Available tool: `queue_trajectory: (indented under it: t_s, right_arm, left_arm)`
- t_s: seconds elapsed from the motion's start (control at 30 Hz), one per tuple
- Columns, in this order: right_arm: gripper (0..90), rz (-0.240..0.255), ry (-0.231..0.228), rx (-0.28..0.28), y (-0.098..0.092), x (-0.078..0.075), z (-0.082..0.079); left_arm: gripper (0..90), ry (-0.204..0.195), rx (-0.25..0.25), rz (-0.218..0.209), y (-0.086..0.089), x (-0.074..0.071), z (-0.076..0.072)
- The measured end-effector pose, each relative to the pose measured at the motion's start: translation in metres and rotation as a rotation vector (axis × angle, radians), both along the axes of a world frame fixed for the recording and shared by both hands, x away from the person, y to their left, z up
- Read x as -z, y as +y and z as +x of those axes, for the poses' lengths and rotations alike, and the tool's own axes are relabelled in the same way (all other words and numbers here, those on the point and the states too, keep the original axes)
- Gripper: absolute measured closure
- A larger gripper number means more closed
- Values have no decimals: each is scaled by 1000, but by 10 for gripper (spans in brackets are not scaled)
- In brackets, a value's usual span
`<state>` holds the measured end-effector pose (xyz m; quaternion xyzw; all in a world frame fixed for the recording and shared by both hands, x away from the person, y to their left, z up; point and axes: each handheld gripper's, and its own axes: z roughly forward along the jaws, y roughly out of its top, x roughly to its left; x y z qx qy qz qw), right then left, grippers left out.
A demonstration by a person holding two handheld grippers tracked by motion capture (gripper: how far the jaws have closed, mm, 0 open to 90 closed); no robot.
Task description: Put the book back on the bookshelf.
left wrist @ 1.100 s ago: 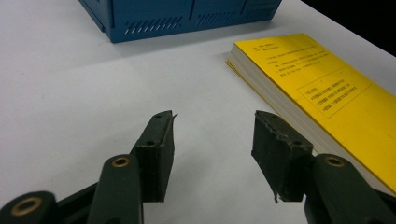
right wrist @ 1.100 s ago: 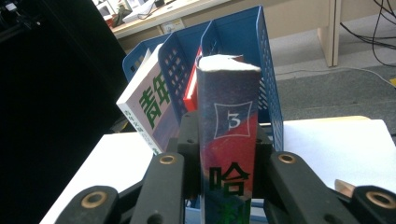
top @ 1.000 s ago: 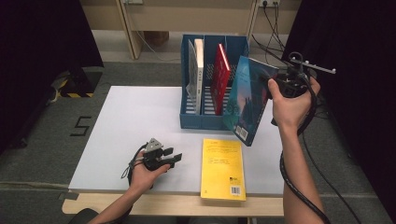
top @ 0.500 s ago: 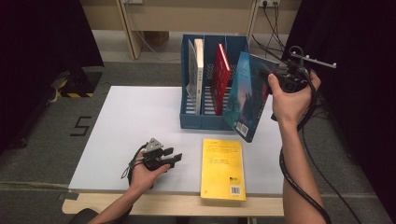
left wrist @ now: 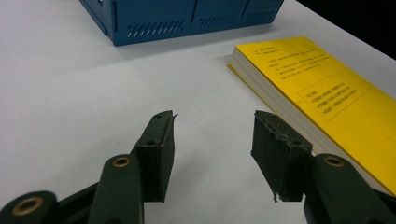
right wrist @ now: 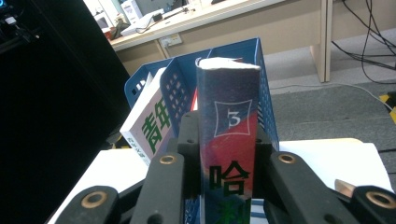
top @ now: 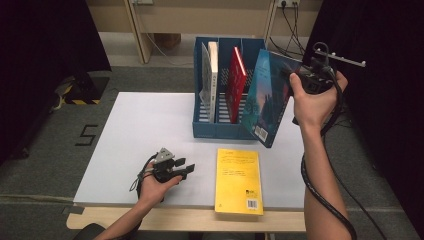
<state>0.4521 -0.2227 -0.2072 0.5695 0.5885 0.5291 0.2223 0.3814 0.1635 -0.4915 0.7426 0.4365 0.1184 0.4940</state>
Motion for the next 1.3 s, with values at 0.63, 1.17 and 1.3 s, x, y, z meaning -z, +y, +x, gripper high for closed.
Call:
queue_trajectory:
  t_s: [0.63, 1.17, 1.3]
  right_arm:
    - [750, -31, -51, 42, 9, -3, 14]
    - [750, -78, -82, 68, 20, -1, 26]
    - [750, -89, -91, 74, 23, -1, 29]
  left_arm:
    - [483, 2, -1, 4, 0, 0, 0]
    - [483, 1, -3, -1, 1, 1, 0]
    - [483, 0, -4, 0, 2, 1, 0]
